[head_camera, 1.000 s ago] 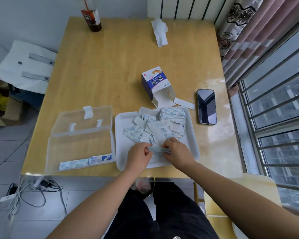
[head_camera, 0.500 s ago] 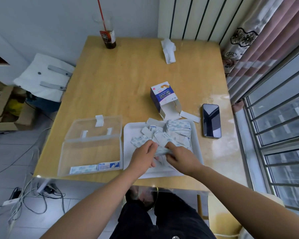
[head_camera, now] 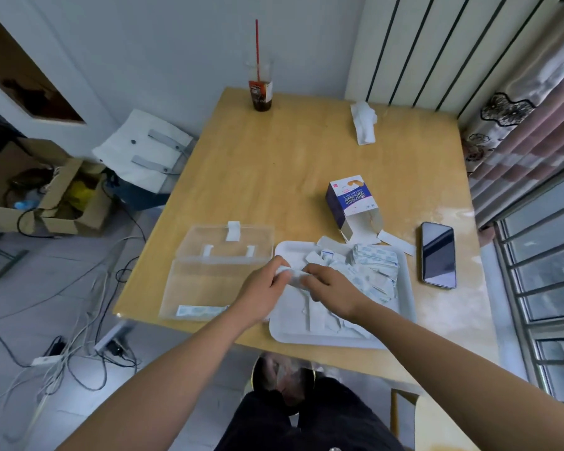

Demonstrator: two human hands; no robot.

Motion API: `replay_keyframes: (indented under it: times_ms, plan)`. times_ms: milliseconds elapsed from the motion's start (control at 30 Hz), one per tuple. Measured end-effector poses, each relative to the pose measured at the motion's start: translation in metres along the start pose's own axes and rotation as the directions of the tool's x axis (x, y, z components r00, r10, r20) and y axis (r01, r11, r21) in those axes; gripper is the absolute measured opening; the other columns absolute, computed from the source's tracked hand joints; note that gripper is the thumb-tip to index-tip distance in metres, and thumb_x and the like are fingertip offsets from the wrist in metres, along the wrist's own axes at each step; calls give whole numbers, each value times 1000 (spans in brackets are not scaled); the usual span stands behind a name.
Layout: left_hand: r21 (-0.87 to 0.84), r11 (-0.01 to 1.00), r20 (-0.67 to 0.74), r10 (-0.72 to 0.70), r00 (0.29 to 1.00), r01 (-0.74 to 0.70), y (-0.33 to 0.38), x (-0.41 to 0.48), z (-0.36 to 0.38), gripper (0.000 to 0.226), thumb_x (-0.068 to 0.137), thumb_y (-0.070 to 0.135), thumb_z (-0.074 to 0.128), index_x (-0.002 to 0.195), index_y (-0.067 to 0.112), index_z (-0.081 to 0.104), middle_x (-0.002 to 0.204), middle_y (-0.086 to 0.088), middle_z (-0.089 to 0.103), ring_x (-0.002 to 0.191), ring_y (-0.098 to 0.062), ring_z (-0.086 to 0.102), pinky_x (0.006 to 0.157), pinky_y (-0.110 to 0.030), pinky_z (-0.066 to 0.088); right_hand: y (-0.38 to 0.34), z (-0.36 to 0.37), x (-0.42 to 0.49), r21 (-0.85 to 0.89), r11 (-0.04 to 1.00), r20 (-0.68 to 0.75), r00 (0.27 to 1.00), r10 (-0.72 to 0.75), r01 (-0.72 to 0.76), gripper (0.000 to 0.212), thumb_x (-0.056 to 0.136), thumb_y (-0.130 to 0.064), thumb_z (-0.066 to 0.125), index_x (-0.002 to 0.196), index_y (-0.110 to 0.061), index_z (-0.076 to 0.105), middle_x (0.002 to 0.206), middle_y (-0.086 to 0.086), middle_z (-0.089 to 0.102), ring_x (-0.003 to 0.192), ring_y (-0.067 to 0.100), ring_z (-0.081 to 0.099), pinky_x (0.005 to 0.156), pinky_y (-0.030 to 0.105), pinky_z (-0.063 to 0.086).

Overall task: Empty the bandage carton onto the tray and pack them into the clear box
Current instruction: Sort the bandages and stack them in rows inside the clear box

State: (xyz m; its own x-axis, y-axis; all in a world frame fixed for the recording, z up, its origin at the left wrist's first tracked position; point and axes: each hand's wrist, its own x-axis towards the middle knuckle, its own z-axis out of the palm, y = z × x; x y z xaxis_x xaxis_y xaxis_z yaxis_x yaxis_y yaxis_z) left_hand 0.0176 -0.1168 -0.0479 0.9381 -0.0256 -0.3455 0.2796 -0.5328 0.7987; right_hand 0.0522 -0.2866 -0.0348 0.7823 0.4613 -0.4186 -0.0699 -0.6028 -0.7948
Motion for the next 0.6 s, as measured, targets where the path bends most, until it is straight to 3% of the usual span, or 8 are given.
replay_keyframes:
  times_ms: [167, 333, 467, 533, 600]
  plan:
    - [-118, 988, -39, -101, 994, 96, -12, -5, -25, 22, 101, 21, 38, 84, 26, 52, 66, 4, 61, 55, -20, 43, 56, -32, 40, -25, 19, 15, -59, 997, 44, 998, -44, 46, 28, 100, -22, 39, 87, -2, 53, 64, 0, 47, 58, 12, 42, 58, 27, 34]
    - [-68, 993, -126, -102, 987, 94, -22, -8, -50, 20, 98, 20, 47, 89, 31, 61, 64, 3, 68, 47, -11, 50, 55, -30, 46, -37, 37, 27, -68, 996, 62, 997, -47, 51, 26, 102, -24, 39, 83, -14, 53, 64, -4, 47, 57, 8, 42, 54, 19, 32]
    - [-56, 994, -174, -98, 980, 89, -32, -11, -67, 19, 98, 18, 49, 89, 29, 61, 65, -1, 68, 40, 4, 50, 60, -26, 43, -48, 51, 38, -31, 999, 74, 997, -22, 24, 22, 101, -26, 42, 92, -10, 55, 66, 1, 53, 56, 11, 48, 56, 23, 39]
    - [-75, 993, -185, -106, 977, 94, -40, -12, -78, 18, 98, 17, 50, 89, 27, 62, 62, 2, 65, 43, 4, 53, 62, -26, 42, -57, 59, 44, -21, 999, 72, 997, -29, 31, 14, 99, -24, 45, 98, -15, 56, 70, 6, 63, 56, 13, 56, 55, 21, 45]
    - [-90, 992, -174, -106, 979, 91, -48, -14, -86, 19, 97, 16, 51, 88, 27, 63, 57, 7, 62, 50, -4, 58, 61, -26, 44, -65, 65, 51, -62, 996, 43, 997, -62, 65, 14, 93, -19, 51, 104, -15, 59, 78, 4, 69, 68, 14, 62, 62, 23, 47]
